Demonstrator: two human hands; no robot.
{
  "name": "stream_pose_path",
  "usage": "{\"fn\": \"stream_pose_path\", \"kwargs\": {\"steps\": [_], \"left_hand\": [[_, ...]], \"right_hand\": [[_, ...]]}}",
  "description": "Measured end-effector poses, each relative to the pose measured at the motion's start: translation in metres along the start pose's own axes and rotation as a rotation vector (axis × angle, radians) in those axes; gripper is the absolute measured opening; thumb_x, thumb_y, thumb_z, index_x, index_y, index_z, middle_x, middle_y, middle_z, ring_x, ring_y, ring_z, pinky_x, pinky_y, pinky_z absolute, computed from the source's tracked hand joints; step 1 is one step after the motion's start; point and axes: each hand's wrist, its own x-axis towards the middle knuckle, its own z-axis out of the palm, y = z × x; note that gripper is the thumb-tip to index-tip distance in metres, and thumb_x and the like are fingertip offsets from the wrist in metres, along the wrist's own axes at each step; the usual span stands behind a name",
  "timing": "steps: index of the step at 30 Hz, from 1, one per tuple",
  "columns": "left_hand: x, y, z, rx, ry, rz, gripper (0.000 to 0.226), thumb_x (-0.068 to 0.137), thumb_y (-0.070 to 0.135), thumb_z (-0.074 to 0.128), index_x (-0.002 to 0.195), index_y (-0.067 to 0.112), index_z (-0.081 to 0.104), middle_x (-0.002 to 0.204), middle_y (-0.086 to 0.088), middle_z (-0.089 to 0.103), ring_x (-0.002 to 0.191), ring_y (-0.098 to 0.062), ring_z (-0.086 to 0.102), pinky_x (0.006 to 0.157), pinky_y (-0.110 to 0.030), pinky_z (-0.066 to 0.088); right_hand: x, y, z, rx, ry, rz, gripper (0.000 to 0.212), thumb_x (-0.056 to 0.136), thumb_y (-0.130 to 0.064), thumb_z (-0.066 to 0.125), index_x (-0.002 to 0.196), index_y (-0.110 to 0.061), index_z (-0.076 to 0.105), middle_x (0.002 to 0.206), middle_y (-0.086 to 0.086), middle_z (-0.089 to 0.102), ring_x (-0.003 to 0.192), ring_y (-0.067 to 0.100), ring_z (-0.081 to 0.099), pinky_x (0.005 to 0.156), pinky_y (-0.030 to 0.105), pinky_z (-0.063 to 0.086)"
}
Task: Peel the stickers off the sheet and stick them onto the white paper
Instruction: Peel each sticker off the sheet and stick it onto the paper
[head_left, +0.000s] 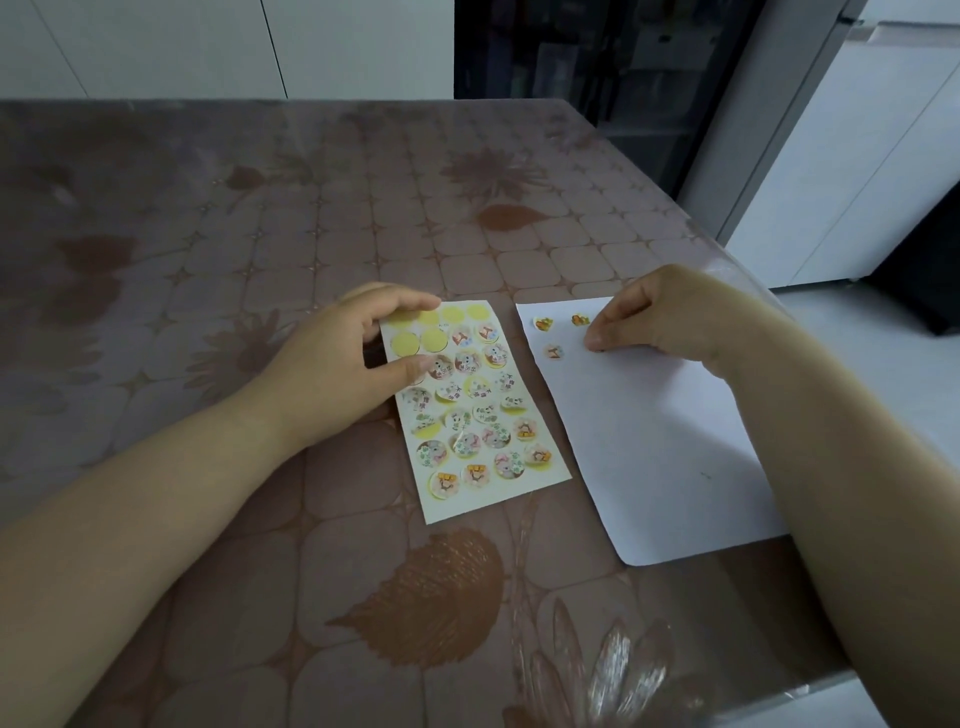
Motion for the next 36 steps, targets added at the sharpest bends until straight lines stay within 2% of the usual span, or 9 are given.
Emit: {"fn": "stream_pose_path", "kwargs": {"steps": [3,6,8,14,21,27,29,32,36], "left_hand": [[0.000,-0.001,0.000,0.003,0.002,0.005,0.041,0.082,0.018,0.072,0.111,0.042,0.055,0.119,0.018,0.057,0.105,0.011,0.057,0.085,-0.003,0.042],[0.000,-0.001,0.000,-0.014,-0.001,0.001,0.041,0.082,0.018,0.072,0.113,0.039,0.055,0.120,0.016,0.057,0.104,0.014,0.055,0.082,0.000,0.041],[0.000,-0.001,0.000,-0.023,-0.001,0.002,0.041,0.082,0.017,0.072,0.113,0.038,0.056,0.120,0.014,0.057,0.104,0.013,0.056,0.083,-0.001,0.042],[-0.001,-0.001,0.000,-0.030,-0.004,0.004,0.043,0.082,0.015,0.071,0.115,0.036,0.055,0.123,0.013,0.055,0.107,0.006,0.058,0.087,-0.003,0.042],[-0.001,-0.002,-0.001,-0.117,-0.003,-0.035,0.061,0.080,0.010,0.074,0.112,0.053,0.044,0.125,0.003,0.059,0.100,0.004,0.063,0.076,0.000,0.042],[0.002,-0.004,-0.005,-0.246,0.059,-0.094,0.083,0.071,0.004,0.079,0.130,0.046,0.038,0.135,0.015,0.046,0.095,-0.002,0.067,0.085,-0.020,0.053],[0.005,-0.006,-0.006,-0.334,0.066,-0.144,0.089,0.068,0.003,0.079,0.134,0.042,0.036,0.128,0.009,0.055,0.099,-0.007,0.068,0.088,-0.027,0.054],[0.006,-0.005,-0.008,-0.446,0.027,-0.194,0.093,0.065,0.000,0.077,0.139,0.036,0.034,0.104,-0.005,0.072,0.095,-0.016,0.071,0.089,-0.034,0.054],[0.005,-0.001,-0.007,-0.481,-0.028,-0.176,0.099,0.056,0.009,0.078,0.141,0.034,0.033,0.090,-0.003,0.076,0.090,-0.018,0.072,0.081,-0.028,0.057]], "right_hand": [[0.002,0.000,0.003,-0.034,-0.002,-0.022,0.011,0.070,-0.030,0.079,0.074,-0.026,0.070,0.087,-0.008,0.064,0.093,0.021,0.059,0.085,0.031,0.045],[0.006,0.004,0.002,-0.094,0.024,0.058,0.042,0.067,-0.041,0.079,0.097,-0.026,0.053,0.103,-0.001,0.053,0.094,0.024,0.055,0.085,0.037,0.046],[0.006,0.004,0.002,-0.138,0.043,0.067,0.049,0.067,-0.045,0.078,0.100,-0.025,0.048,0.106,0.000,0.050,0.093,0.024,0.052,0.081,0.036,0.045],[0.001,0.003,0.001,-0.197,0.017,-0.056,0.034,0.071,-0.042,0.075,0.072,-0.022,0.048,0.078,-0.006,0.046,0.071,0.015,0.044,0.059,0.025,0.034],[0.001,0.005,-0.005,-0.113,-0.011,-0.056,0.038,0.065,-0.039,0.081,0.066,-0.021,0.048,0.078,-0.004,0.051,0.062,0.015,0.043,0.059,0.026,0.036],[0.001,0.002,-0.005,-0.108,-0.020,-0.032,0.036,0.068,-0.034,0.080,0.068,-0.019,0.047,0.070,-0.002,0.047,0.063,0.019,0.041,0.058,0.026,0.035],[-0.005,-0.005,-0.001,-0.201,0.077,-0.133,0.031,0.072,-0.035,0.077,0.071,-0.019,0.050,0.067,-0.004,0.047,0.060,0.015,0.041,0.054,0.023,0.032],[-0.015,-0.028,0.019,-0.051,0.267,-0.449,0.022,0.077,-0.034,0.072,0.071,-0.023,0.054,0.063,-0.011,0.048,0.054,0.003,0.040,0.051,0.012,0.035],[-0.022,-0.048,0.053,-0.092,0.247,-0.715,0.016,0.079,-0.034,0.070,0.092,-0.026,0.067,0.080,-0.019,0.044,0.069,-0.004,0.045,0.064,0.006,0.037]]}}
